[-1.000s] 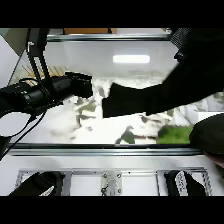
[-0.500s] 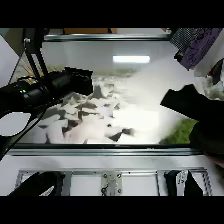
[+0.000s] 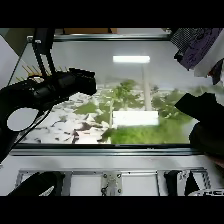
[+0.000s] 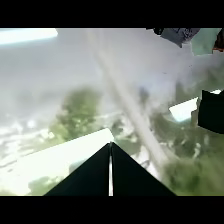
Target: Fold the clothes and pants, and hang the long-sleeved shirts on hangers.
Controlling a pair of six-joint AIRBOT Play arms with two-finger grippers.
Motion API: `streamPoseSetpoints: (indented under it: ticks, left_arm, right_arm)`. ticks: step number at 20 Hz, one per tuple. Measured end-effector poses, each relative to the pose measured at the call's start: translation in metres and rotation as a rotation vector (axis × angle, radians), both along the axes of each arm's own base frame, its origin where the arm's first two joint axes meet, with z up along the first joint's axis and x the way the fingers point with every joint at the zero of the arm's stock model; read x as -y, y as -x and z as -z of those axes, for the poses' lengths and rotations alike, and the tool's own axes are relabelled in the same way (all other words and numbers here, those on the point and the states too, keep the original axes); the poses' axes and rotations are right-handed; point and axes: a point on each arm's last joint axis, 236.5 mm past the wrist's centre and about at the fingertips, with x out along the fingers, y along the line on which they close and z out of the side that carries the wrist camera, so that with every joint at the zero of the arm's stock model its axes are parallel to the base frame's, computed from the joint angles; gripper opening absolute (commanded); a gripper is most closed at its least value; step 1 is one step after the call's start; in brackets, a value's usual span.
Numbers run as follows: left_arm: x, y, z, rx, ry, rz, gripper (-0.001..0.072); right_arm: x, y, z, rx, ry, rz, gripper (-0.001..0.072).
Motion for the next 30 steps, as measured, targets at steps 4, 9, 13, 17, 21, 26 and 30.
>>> streamPoseSetpoints:
  ticks: [4, 9, 13, 17, 21, 26, 30]
  left_arm:
    - [0.001, -0.001, 0.002, -0.002, -0.005, 0.001, 0.0016]
    - [0.001, -0.001, 0.003, -0.005, -0.005, 0.002, 0.0016]
    - [0.001, -0.001, 0.003, -0.006, -0.005, 0.002, 0.0016]
    - [0.001, 0.000, 0.003, -0.008, -0.004, 0.003, 0.0016]
    - [0.001, 0.000, 0.003, -0.010, -0.003, 0.002, 0.0016]
    - [0.001, 0.000, 0.003, -0.011, -0.003, 0.001, 0.0016]
    - [0.001, -0.001, 0.003, -0.008, -0.006, 0.001, 0.0016]
  right_arm:
    - [0.007, 0.016, -0.001, 0.010, -0.003, 0.052, 0.0012]
    - [0.018, 0.026, 0.004, 0.039, -0.040, 0.063, 0.0012]
    - [0.031, 0.018, 0.024, -0.035, -0.103, 0.054, 0.0012]
    - [0.041, 0.021, 0.040, -0.068, -0.160, 0.065, 0.0012]
    - [0.050, 0.028, 0.061, -0.091, -0.255, 0.070, 0.0012]
    - [0.057, 0.063, 0.095, -0.057, -0.440, 0.173, 0.0013]
    - [0.056, 0.084, 0.111, -0.004, -0.535, 0.237, 0.0026]
